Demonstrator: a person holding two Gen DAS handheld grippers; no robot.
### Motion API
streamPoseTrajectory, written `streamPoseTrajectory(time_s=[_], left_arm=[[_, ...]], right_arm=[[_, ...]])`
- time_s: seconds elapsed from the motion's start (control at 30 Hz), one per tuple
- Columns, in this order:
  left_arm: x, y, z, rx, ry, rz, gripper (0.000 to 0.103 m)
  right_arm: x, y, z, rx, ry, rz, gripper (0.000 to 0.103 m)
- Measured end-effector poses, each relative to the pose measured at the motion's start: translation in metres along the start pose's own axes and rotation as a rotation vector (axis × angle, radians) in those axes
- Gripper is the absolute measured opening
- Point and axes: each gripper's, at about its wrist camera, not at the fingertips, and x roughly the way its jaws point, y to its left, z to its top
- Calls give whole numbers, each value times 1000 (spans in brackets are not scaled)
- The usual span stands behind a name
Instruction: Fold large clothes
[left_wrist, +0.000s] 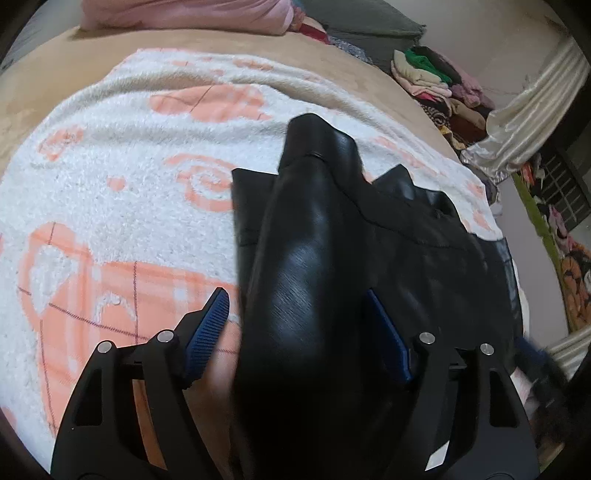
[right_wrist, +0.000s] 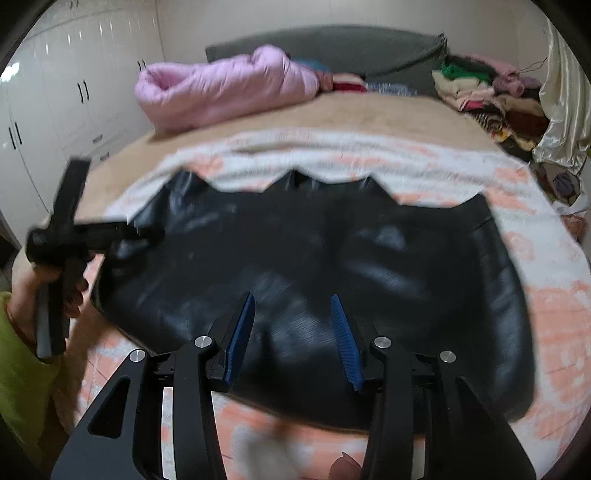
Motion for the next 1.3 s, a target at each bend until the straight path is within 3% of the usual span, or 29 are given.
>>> streamPoseTrajectory(time_s=[0.1,0.27,0.37,0.47,0.6,0.77,0.9,1.0,1.1,1.3], left_arm=[[3,1,5,-1,7,-3,68],[8,-2,13,34,21,26,69],[10,-2,17,36,24,35,71],[13,1,21,27,28,25,72],[13,1,24,33,28,28,73],[16,2,28,46,34,35,78],[20,5,35,39,48,29,78],[21,5,37,39,60,21,78],[22,8,40,41,69,17,83],[20,11,39,44,73,16,84]], right_arm=[[33,7,-12,52,93,-21,43],[49,8,-23,92,97,-10,43],[39,4,-6,105,111,22,44],[39,-3,31,107,42,1,44],[81,-20,76,172,53,-22,44],[141,-28,84,184,198,-66,47],[140,-22,83,156,185,-98,48],[99,-1,77,95,90,-20,48],[65,49,59,-63,4,86,70],[46,137,-1,-390,-43,178,86]])
